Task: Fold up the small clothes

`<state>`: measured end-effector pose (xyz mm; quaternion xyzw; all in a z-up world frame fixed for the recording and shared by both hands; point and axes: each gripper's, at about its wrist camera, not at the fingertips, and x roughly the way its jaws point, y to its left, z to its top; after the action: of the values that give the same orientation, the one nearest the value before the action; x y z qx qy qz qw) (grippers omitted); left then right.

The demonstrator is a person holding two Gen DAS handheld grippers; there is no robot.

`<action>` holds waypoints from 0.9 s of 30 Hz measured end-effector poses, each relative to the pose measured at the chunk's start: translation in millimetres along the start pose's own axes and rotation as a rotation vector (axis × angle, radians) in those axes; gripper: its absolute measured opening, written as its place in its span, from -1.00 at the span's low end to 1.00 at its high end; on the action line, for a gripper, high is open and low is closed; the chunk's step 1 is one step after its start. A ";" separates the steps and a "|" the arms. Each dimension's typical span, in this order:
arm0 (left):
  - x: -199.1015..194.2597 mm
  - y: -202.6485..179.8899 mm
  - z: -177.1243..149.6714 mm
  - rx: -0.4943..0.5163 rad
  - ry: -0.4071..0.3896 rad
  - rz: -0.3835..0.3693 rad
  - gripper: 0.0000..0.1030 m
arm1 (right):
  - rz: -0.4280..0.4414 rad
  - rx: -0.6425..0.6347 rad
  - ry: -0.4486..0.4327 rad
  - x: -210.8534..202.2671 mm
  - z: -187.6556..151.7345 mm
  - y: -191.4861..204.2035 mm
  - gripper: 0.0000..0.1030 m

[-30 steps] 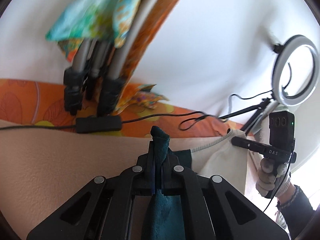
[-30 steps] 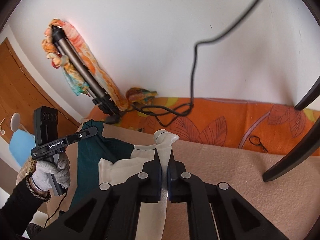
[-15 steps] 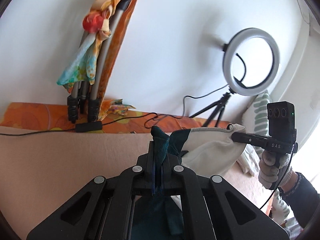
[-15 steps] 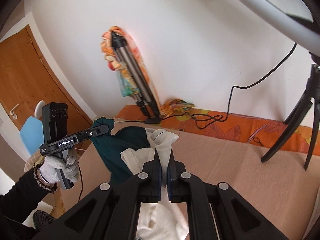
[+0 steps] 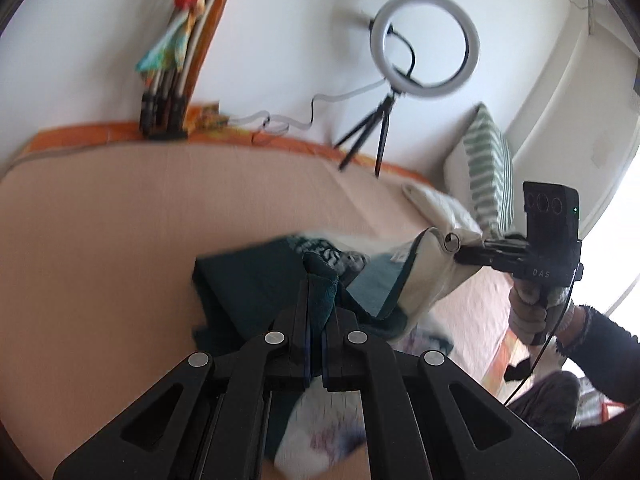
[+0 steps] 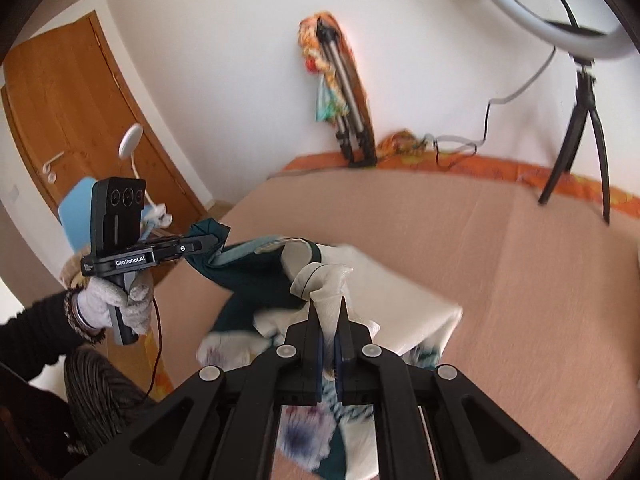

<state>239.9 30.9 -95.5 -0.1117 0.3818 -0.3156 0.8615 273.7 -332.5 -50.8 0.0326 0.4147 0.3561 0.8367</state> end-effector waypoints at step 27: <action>-47.0 -32.8 -54.6 0.171 0.058 0.101 -0.64 | -0.168 0.023 0.093 -36.4 -78.5 8.9 -0.37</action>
<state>161.2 37.7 -91.0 -0.0091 0.3833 -0.3064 0.8713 197.7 -367.4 -74.6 -0.0090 0.4586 0.2810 0.8430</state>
